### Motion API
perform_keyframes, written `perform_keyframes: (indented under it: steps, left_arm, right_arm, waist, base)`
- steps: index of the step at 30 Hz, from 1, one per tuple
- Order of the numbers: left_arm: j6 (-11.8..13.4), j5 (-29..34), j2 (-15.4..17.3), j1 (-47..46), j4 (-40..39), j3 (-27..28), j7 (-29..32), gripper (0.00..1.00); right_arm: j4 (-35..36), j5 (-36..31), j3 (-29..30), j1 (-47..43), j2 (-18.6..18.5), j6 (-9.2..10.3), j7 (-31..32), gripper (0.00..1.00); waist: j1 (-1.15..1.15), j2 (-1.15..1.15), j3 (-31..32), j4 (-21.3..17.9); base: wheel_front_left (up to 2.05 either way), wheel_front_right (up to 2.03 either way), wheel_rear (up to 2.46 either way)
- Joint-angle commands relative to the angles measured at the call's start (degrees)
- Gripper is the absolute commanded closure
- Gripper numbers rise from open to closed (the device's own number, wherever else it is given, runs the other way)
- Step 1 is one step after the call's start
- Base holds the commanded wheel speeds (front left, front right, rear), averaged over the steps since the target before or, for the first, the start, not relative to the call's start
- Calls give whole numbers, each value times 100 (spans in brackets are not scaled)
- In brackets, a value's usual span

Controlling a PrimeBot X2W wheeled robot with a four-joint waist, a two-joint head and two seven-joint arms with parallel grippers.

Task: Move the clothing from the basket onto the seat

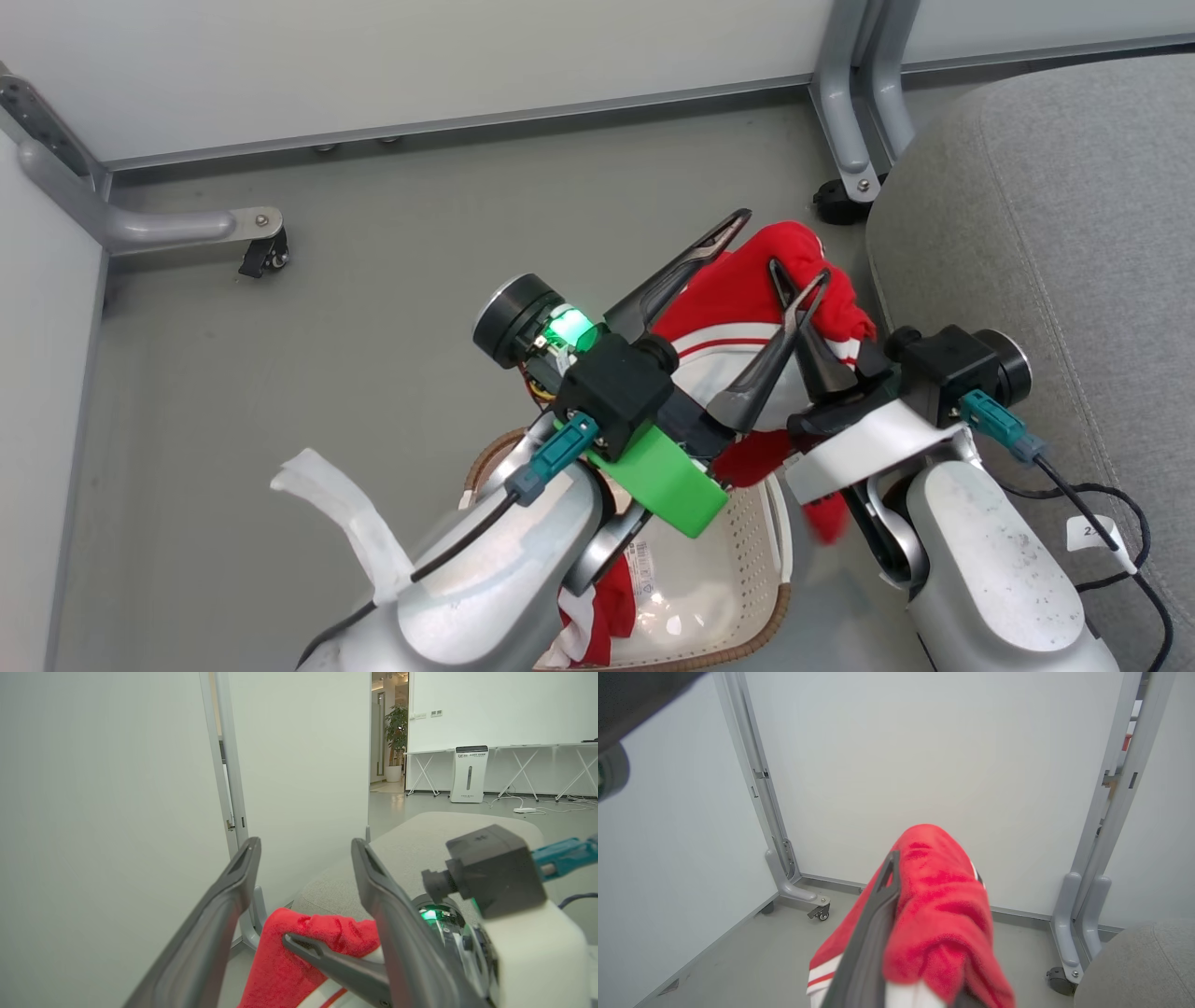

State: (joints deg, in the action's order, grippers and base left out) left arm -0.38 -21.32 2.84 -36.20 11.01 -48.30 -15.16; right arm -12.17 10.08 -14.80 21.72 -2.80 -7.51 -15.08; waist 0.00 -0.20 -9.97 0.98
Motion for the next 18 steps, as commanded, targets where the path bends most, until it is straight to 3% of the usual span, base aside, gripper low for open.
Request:
perform_keyframes:
  steps: [1,18]
  left_arm:
    - [34,54,43,127,-19,87,2,0]
    - [-58,384,541,1062,-30,954,2,0]
  right_arm:
    - [43,-42,50,-55,-17,4,-14,100]
    - [330,-232,542,-343,-17,4,-14,100]
  waist:
    - [0,20,5,11]
    - [0,20,71,-10]
  base:
    - [0,0,0]
    - [0,0,0]
